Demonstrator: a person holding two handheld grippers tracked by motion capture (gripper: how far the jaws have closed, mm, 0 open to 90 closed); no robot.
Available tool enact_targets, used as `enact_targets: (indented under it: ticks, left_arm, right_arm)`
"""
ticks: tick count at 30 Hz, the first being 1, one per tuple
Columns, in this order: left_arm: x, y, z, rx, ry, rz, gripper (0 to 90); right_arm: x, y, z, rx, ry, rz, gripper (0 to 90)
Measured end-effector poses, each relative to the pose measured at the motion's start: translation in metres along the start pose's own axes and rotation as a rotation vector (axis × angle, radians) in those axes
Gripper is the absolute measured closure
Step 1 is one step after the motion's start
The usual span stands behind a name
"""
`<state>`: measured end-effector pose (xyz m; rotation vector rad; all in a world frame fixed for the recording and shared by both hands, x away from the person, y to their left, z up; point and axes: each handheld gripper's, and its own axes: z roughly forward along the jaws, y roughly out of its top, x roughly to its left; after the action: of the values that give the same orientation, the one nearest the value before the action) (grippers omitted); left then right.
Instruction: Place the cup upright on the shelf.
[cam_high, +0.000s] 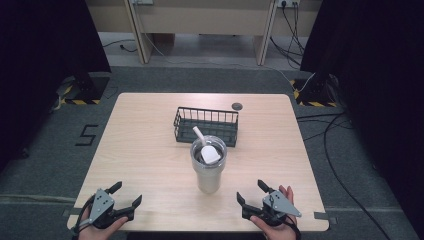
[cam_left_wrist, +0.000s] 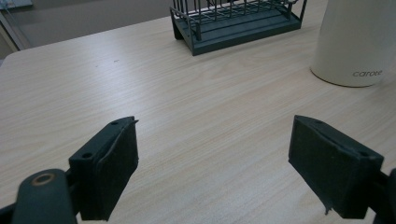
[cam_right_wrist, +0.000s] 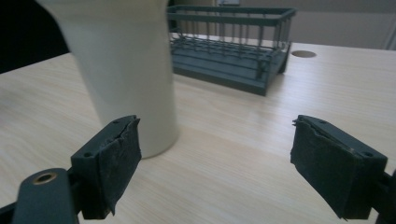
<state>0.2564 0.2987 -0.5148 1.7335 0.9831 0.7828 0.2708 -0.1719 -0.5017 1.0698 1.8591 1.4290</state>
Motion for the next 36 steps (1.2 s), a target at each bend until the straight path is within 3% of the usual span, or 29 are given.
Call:
enact_targets:
  ticks: [4, 8, 14, 27, 36]
  left_arm:
    - [0.000, 0.000, 0.000, -0.001, -0.004, 0.001, 15.0]
    - [-0.001, 0.000, 0.001, 0.000, -0.013, 0.005, 14.9]
    - [-0.003, 0.000, 0.004, 0.001, -0.035, 0.006, 14.9]
    - [-0.004, 0.001, 0.004, -0.001, -0.040, 0.006, 15.0]
    - [-0.004, 0.001, 0.004, -0.002, -0.046, 0.009, 15.0]
  right_arm:
    - [0.009, 0.007, 0.003, -0.010, 0.053, -0.010, 12.3]
    - [0.017, 0.013, 0.008, -0.009, 0.073, -0.047, 6.6]
    - [0.027, 0.020, 0.020, -0.015, 0.103, -0.040, 5.6]
    - [0.040, 0.033, 0.049, -0.029, 0.138, -0.074, 5.2]
    - [0.044, 0.036, 0.070, -0.018, 0.145, -0.071, 4.6]
